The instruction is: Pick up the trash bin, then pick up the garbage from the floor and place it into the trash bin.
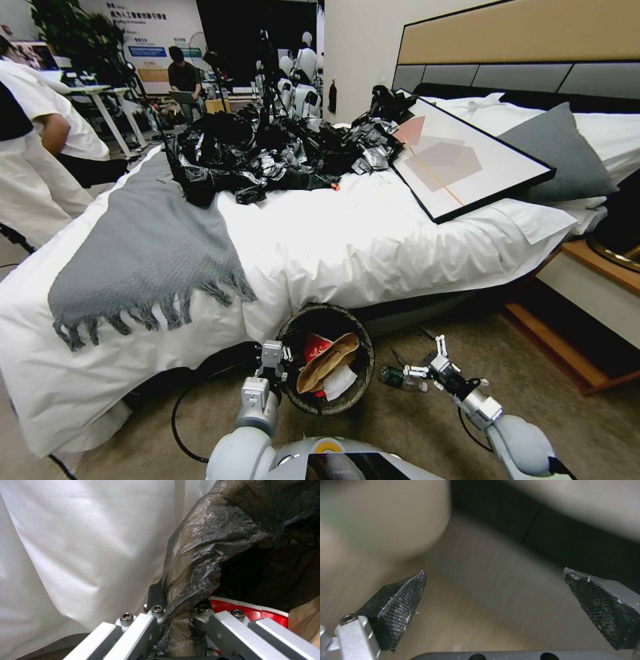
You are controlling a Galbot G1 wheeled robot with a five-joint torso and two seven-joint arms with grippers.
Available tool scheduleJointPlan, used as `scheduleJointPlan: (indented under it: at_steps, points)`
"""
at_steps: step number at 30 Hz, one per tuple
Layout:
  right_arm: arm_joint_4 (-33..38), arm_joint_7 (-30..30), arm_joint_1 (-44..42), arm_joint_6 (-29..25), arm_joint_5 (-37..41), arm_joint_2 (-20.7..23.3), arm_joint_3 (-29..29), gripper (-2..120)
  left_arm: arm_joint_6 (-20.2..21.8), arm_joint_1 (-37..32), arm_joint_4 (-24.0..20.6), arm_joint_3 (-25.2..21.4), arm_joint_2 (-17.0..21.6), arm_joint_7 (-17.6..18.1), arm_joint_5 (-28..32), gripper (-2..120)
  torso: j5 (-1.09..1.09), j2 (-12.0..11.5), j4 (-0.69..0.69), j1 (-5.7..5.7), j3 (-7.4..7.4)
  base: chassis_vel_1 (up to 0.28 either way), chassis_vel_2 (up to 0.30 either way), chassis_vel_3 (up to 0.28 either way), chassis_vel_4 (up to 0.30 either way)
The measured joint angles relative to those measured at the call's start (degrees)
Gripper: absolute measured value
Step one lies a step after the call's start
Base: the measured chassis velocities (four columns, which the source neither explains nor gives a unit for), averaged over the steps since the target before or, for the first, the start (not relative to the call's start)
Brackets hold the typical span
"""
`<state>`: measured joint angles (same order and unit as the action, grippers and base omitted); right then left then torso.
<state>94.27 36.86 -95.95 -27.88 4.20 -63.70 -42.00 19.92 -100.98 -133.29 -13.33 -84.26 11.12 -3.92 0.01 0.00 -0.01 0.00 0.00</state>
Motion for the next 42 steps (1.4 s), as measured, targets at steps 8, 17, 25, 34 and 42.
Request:
scheduleJointPlan:
  at_steps: [8,17,25,34,42]
  points:
    - [-8.5,2.1,3.5,-0.2,-1.9,2.1,2.0,100,0.0,-0.1,0.0,0.1,0.0,0.0,-0.2,0,0.00,0.0,0.02,0.00,0.00,0.000,0.000,0.000,0.000]
    - [-14.5,6.4,7.3,0.2,-3.2,2.9,3.3,100,0.0,-0.3,-0.2,0.1,-0.1,0.2,-0.4,0,-0.01,0.0,0.01,0.00,0.00,0.000,0.000,0.000,0.000]
    - [-24.3,8.1,14.1,0.5,-5.6,1.6,5.4,100,0.0,-0.4,-0.3,0.1,-0.2,0.2,-0.6,0,-0.02,0.0,0.01,0.00,0.00,0.000,0.000,0.000,0.000]
    - [-35.2,7.7,21.1,0.6,-5.8,0.2,7.3,100,-0.1,-0.8,-0.4,0.0,-0.1,0.2,-0.7,0,-0.01,0.0,0.01,0.00,0.00,0.000,0.000,0.000,0.000]
    - [-40.6,8.3,25.2,0.2,-5.0,0.2,8.0,100,-0.1,-1.2,-0.5,-0.2,-0.2,0.2,-1.0,0,-0.01,0.0,0.01,0.00,0.00,0.000,0.000,0.000,0.000]
